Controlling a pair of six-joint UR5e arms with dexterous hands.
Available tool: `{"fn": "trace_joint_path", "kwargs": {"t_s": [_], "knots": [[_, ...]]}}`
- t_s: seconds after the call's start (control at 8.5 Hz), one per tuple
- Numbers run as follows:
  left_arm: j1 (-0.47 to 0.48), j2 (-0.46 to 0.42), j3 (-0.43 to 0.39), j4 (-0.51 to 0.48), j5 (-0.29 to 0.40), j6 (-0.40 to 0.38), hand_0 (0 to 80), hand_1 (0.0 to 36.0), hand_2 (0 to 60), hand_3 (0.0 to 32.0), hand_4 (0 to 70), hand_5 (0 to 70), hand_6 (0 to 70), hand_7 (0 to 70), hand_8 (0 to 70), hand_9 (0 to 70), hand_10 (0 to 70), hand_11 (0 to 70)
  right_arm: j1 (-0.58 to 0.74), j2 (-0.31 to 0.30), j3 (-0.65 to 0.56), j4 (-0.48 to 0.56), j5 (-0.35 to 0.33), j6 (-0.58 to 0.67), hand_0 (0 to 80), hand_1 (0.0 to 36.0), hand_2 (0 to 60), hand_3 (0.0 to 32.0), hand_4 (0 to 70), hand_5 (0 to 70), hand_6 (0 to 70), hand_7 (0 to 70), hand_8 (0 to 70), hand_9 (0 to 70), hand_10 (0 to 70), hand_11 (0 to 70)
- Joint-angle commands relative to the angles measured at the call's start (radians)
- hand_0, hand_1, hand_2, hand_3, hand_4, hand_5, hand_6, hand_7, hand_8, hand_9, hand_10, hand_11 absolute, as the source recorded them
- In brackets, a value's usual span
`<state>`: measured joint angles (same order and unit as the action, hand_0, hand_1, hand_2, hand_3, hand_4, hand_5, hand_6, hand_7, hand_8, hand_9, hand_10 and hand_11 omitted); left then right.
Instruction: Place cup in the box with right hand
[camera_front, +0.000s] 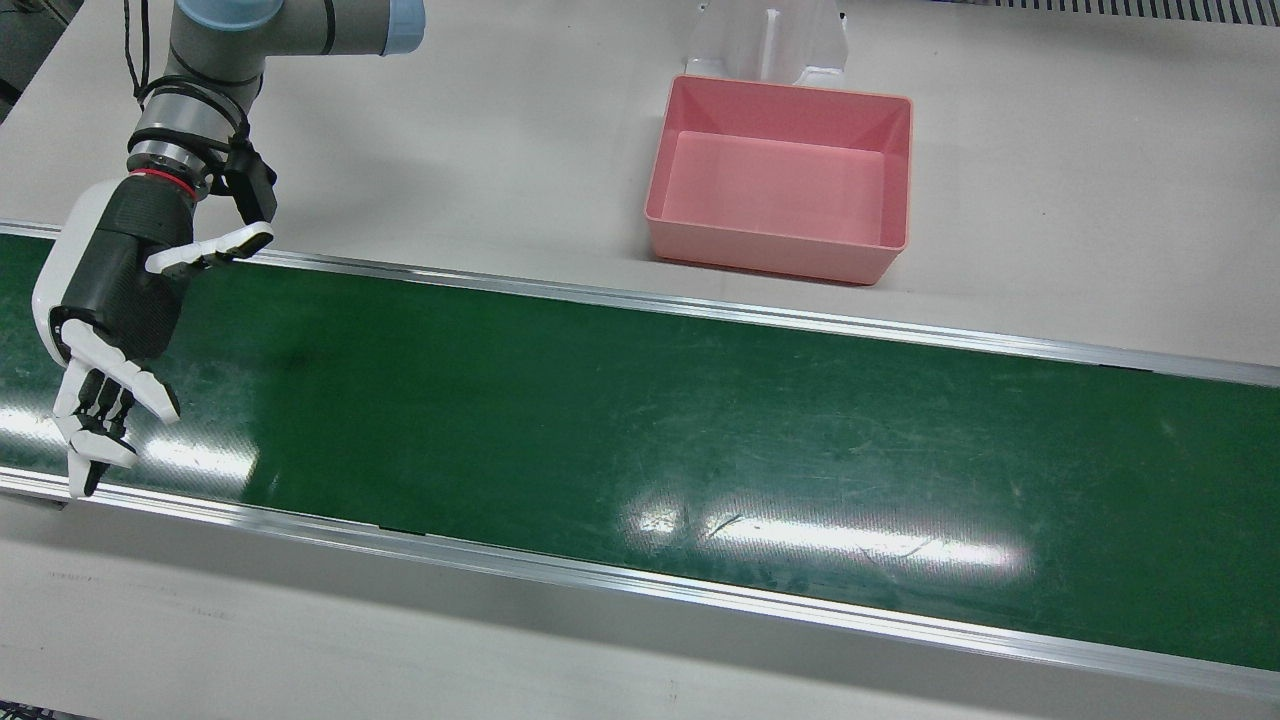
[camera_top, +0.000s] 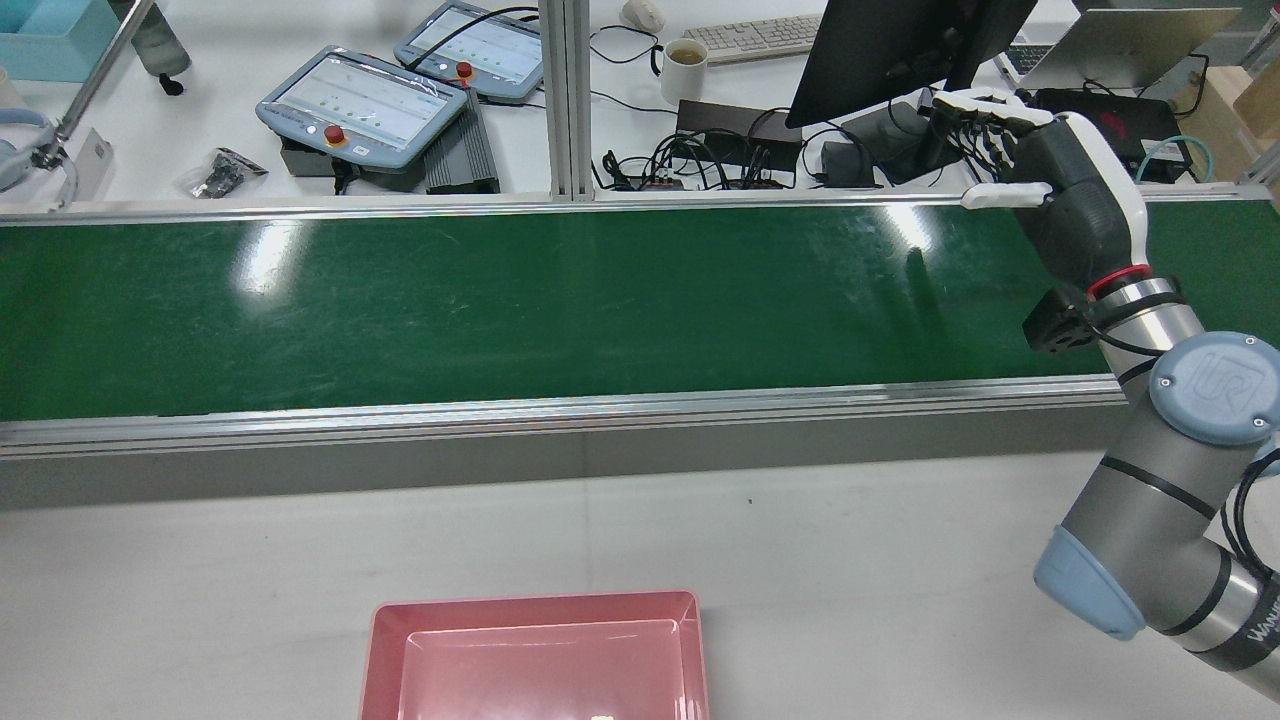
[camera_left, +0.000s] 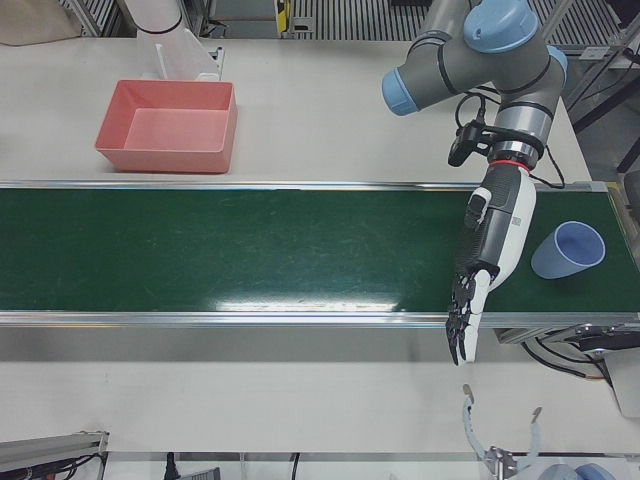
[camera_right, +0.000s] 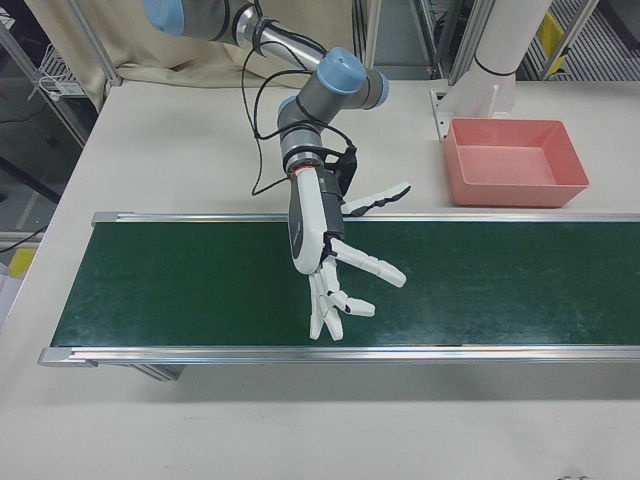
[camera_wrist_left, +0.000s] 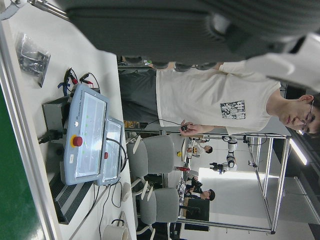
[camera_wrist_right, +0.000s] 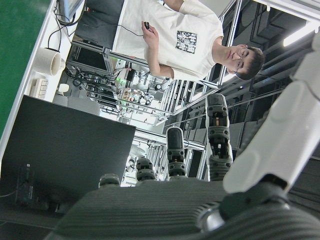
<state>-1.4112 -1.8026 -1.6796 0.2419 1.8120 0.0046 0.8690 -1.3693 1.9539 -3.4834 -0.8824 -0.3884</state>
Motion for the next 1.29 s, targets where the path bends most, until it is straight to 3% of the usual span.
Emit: {"fn": "trace_joint_path", "kwargs": {"t_s": [0.0, 0.35, 0.82, 1.18], "knots": [[0.000, 0.000, 0.000, -0.001, 0.000, 0.000, 0.0, 0.0, 0.0, 0.0, 0.0, 0.0, 0.0, 0.0, 0.0, 0.0, 0.0, 0.0, 0.004, -0.007, 0.026, -0.006, 0.000, 0.000, 47.1, 0.0, 0.0, 11.8, 32.4, 0.7, 5.7, 41.5, 1.8, 11.7, 0.0, 0.0], [0.000, 0.000, 0.003, -0.001, 0.000, 0.000, 0.0, 0.0, 0.0, 0.0, 0.0, 0.0, 0.0, 0.0, 0.0, 0.0, 0.0, 0.0, 0.010, -0.031, 0.057, -0.029, 0.000, 0.000, 47.1, 0.0, 0.0, 12.0, 31.0, 0.7, 5.2, 38.6, 1.7, 11.0, 0.0, 0.0], [0.000, -0.001, 0.003, -0.001, 0.000, 0.000, 0.0, 0.0, 0.0, 0.0, 0.0, 0.0, 0.0, 0.0, 0.0, 0.0, 0.0, 0.0, -0.024, -0.033, -0.012, -0.049, 0.005, 0.006, 47.2, 0.0, 0.0, 12.2, 29.8, 0.8, 5.1, 37.7, 1.7, 10.8, 0.0, 0.0], [0.000, -0.001, 0.003, -0.001, 0.000, 0.000, 0.0, 0.0, 0.0, 0.0, 0.0, 0.0, 0.0, 0.0, 0.0, 0.0, 0.0, 0.0, -0.027, -0.017, -0.017, -0.056, 0.003, 0.105, 47.1, 0.0, 0.0, 9.8, 37.2, 0.5, 6.4, 44.0, 3.1, 13.5, 0.0, 0.0]]}}
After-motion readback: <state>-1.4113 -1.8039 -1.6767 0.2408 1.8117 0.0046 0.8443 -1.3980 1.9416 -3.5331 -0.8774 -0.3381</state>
